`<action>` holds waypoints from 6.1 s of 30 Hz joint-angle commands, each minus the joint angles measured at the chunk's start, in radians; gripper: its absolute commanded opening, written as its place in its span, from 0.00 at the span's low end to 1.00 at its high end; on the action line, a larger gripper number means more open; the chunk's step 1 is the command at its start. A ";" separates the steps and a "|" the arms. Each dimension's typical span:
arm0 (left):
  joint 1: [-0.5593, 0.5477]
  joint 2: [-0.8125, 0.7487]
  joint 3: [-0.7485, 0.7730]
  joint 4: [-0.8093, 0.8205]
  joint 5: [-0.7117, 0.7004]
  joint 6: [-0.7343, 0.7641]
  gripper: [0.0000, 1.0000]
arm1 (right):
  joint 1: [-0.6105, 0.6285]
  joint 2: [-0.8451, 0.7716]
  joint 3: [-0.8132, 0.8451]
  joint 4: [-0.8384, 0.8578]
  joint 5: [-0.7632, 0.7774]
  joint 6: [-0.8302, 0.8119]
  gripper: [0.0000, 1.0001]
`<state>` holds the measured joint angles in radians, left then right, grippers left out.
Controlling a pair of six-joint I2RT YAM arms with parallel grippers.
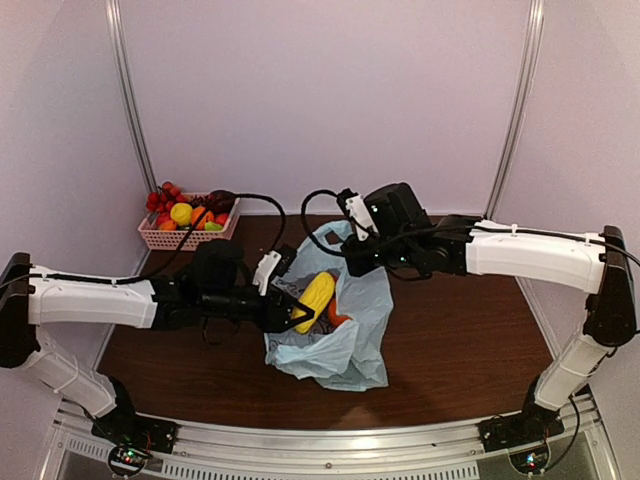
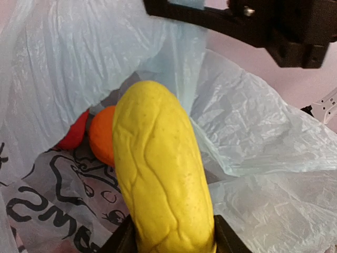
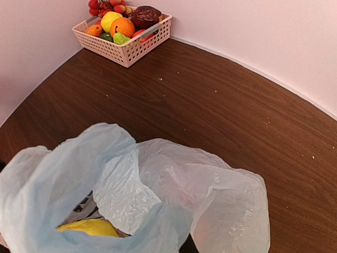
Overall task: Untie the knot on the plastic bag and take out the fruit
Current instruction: Pick up the fake fruit from the takeout bag, then place the fake fruit in the bin, then pick up the fake fruit from the bin, then place the fake fruit in the bin.
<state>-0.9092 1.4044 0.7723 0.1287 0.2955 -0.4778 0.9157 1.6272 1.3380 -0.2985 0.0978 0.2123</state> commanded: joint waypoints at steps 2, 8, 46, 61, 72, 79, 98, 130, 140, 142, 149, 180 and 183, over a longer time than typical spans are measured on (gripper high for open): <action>-0.010 -0.091 -0.005 0.015 0.081 0.011 0.33 | -0.037 0.044 0.004 -0.024 0.046 0.097 0.00; -0.008 -0.159 -0.002 0.007 -0.014 -0.034 0.32 | -0.042 0.028 -0.073 0.031 -0.032 0.131 0.00; 0.773 0.196 0.482 -0.301 -0.140 -0.044 0.31 | -0.038 -0.180 -0.198 0.148 -0.095 0.213 0.01; 0.838 0.546 0.670 -0.137 -0.377 -0.256 0.31 | -0.035 -0.162 -0.200 0.177 -0.145 0.227 0.02; 0.840 0.661 0.755 -0.140 -0.459 -0.340 0.34 | -0.034 -0.147 -0.193 0.184 -0.155 0.227 0.02; 0.840 0.698 0.761 -0.156 -0.458 -0.343 0.37 | -0.035 -0.134 -0.193 0.187 -0.166 0.231 0.02; 0.840 0.721 0.771 -0.168 -0.420 -0.355 0.66 | -0.035 -0.136 -0.200 0.194 -0.177 0.237 0.02; 0.851 0.601 0.684 -0.138 -0.390 -0.310 0.38 | -0.026 -0.197 -0.267 0.212 -0.160 0.259 0.02; 0.879 0.488 0.703 -0.150 -0.398 -0.224 0.38 | -0.024 -0.190 -0.251 0.217 -0.169 0.257 0.02; 0.891 0.498 0.720 -0.148 -0.393 -0.213 0.38 | -0.024 -0.188 -0.250 0.216 -0.169 0.256 0.02; 0.940 0.626 0.911 -0.269 -0.393 -0.003 0.37 | -0.023 -0.195 -0.255 0.210 -0.155 0.258 0.02; 1.064 0.737 0.942 -0.292 -0.325 0.784 0.39 | -0.023 -0.058 -0.112 0.129 -0.168 0.250 0.02; 1.066 0.759 0.960 -0.311 -0.341 0.817 0.39 | -0.023 -0.053 -0.106 0.126 -0.167 0.253 0.02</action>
<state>0.1463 2.1174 1.7222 -0.1951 -0.0414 0.2592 0.8867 1.5593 1.2053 -0.1482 -0.0715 0.4633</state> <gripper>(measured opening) 0.392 0.018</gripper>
